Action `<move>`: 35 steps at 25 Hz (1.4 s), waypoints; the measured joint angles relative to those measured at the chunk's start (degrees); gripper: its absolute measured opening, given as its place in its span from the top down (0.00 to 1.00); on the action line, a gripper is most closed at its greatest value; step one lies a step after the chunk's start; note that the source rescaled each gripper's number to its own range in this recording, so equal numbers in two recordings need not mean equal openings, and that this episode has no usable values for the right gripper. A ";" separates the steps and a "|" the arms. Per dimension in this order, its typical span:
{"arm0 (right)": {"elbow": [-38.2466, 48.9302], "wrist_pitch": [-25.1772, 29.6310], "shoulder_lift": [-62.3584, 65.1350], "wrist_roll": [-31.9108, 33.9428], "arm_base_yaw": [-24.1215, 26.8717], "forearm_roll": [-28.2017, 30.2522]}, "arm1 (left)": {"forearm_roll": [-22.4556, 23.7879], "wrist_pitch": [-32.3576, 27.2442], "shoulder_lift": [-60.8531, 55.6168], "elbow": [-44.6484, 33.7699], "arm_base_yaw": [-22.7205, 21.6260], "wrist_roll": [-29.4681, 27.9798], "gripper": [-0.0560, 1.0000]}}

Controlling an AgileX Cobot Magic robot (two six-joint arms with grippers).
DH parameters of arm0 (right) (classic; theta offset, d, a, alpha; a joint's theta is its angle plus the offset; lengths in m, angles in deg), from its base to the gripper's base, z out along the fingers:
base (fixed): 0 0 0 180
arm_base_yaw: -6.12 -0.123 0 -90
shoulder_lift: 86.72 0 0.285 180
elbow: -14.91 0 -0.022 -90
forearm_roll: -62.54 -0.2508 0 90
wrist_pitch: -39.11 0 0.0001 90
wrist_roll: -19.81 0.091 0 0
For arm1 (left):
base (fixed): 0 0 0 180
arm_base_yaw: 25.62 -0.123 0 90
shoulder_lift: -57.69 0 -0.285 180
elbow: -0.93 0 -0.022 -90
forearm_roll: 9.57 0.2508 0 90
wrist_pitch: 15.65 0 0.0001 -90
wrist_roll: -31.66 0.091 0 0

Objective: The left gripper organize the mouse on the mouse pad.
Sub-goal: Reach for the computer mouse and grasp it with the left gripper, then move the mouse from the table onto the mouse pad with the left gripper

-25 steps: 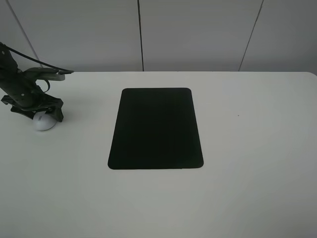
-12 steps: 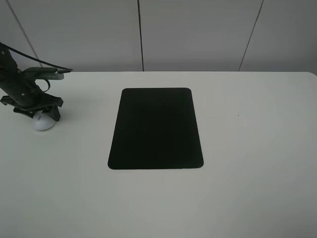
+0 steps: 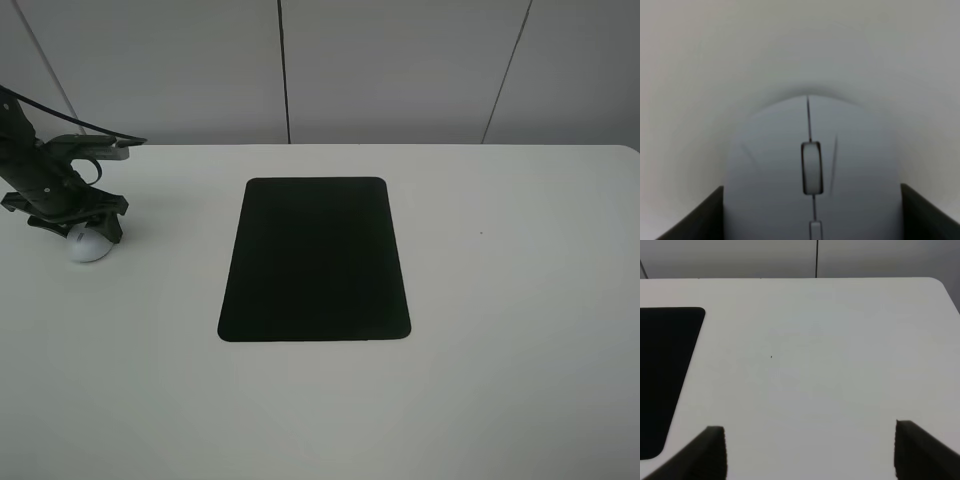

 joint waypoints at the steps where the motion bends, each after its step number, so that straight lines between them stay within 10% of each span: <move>1: 0.00 0.00 0.00 0.00 0.00 0.00 | 0.00 -0.06 0.00 0.07 0.00 0.00 0.94; 13: 0.00 0.00 0.00 0.00 0.00 0.00 | 0.94 -3.93 -6.35 0.27 3.45 -11.95 0.94; 35: 0.00 0.00 0.00 0.00 0.00 0.00 | 7.73 -8.83 -4.77 11.14 31.46 -41.32 0.94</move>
